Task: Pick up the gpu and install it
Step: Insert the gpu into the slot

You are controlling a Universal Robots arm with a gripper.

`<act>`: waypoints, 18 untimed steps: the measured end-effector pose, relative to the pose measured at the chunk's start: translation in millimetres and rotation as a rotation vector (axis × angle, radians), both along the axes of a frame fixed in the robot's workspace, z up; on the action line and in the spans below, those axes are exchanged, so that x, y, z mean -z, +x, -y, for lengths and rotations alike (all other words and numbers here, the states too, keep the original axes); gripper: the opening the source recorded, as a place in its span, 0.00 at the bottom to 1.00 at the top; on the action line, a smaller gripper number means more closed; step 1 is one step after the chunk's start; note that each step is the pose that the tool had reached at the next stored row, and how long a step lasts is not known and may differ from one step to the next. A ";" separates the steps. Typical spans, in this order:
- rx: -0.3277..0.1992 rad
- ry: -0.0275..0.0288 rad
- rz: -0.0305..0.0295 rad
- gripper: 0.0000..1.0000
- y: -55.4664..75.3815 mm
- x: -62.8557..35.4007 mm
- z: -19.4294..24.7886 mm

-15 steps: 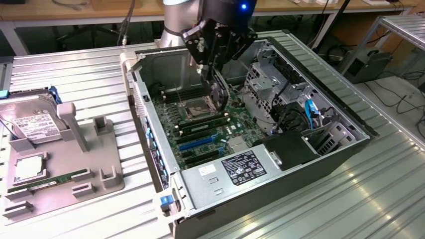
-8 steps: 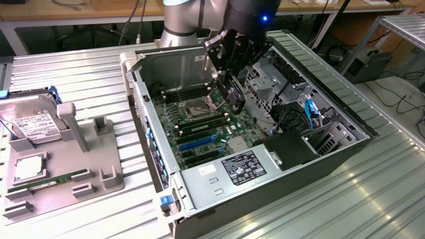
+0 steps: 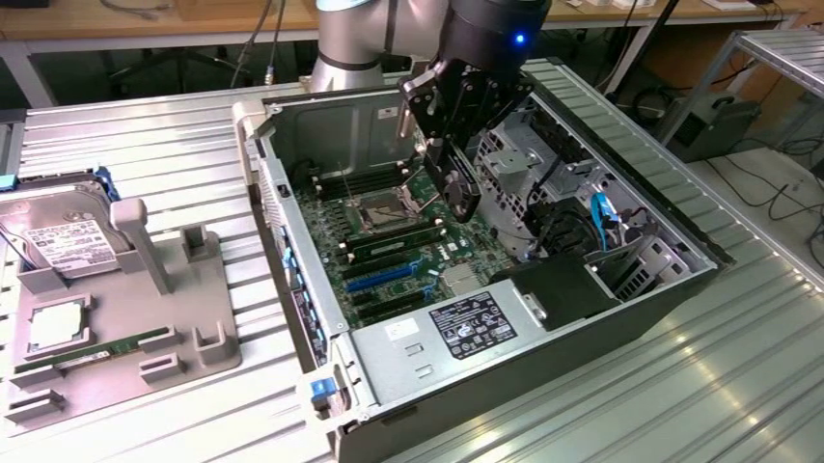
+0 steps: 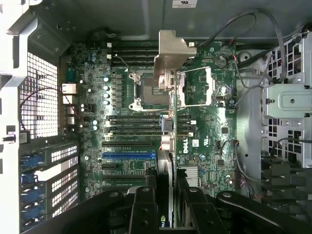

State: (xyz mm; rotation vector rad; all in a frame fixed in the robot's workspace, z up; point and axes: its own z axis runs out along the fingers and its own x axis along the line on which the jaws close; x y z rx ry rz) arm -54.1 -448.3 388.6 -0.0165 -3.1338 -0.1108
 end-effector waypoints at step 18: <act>-0.226 0.0005 0.0002 0.26 0.0 0.9 0.0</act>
